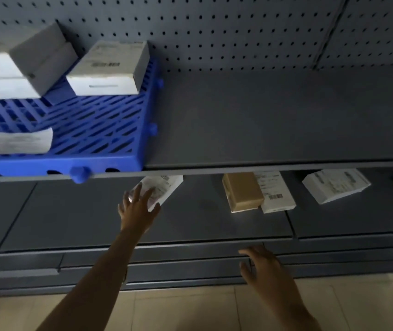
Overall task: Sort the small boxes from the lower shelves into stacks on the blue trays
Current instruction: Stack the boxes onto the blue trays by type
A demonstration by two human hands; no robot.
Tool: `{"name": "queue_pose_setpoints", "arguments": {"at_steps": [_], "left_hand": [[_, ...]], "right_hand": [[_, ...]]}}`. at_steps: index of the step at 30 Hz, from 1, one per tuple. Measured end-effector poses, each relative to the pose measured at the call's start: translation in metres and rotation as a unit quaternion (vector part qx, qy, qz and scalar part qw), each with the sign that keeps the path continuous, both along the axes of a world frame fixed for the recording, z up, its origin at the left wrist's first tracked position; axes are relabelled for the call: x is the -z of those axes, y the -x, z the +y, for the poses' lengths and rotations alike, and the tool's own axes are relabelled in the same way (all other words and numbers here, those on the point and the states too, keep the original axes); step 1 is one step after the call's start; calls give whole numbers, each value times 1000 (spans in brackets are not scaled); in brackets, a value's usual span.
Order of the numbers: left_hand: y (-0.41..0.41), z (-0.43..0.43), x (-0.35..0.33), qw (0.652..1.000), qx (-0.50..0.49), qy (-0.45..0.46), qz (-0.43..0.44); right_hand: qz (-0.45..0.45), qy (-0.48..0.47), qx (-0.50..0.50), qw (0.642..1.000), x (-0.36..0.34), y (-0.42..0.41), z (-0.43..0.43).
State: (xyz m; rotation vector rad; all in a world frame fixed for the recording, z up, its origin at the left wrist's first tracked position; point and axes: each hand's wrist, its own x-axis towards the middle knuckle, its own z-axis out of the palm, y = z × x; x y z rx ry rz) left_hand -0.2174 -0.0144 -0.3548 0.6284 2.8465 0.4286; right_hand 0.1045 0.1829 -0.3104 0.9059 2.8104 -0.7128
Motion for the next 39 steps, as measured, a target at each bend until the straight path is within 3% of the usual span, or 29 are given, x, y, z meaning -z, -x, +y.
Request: {"name": "queue_pose_setpoints", "arguments": {"at_steps": [3, 7, 13, 17, 21, 25, 27, 31, 35, 39], "left_hand": [[13, -9, 14, 999, 11, -38, 3], [20, -19, 25, 994, 57, -54, 69], [-34, -21, 25, 986, 32, -44, 158], [-62, -14, 30, 986, -29, -60, 151], [-66, -13, 28, 991, -37, -49, 120], [-62, -24, 29, 995, 2, -25, 94], [-63, -24, 30, 995, 6, -29, 96], [-64, -24, 34, 993, 1, -36, 109], [-62, -23, 32, 994, -1, -33, 106], [-62, -23, 31, 993, -1, -38, 107]], "right_hand": [[12, -11, 7, 1000, 10, 0, 2], [28, -13, -11, 999, 14, 1, 0], [105, -74, -40, 991, 23, 30, 7], [164, -154, -21, 974, 19, 77, 28], [135, -209, 27, 968, 20, 121, 59], [51, -162, 68, 983, 27, 143, 78], [56, -151, 70, 985, 25, 145, 82], [168, -25, 93, 981, 27, 146, 82], [271, 194, 138, 932, 30, 137, 61], [288, 140, 201, 926, 37, 127, 51]]}}
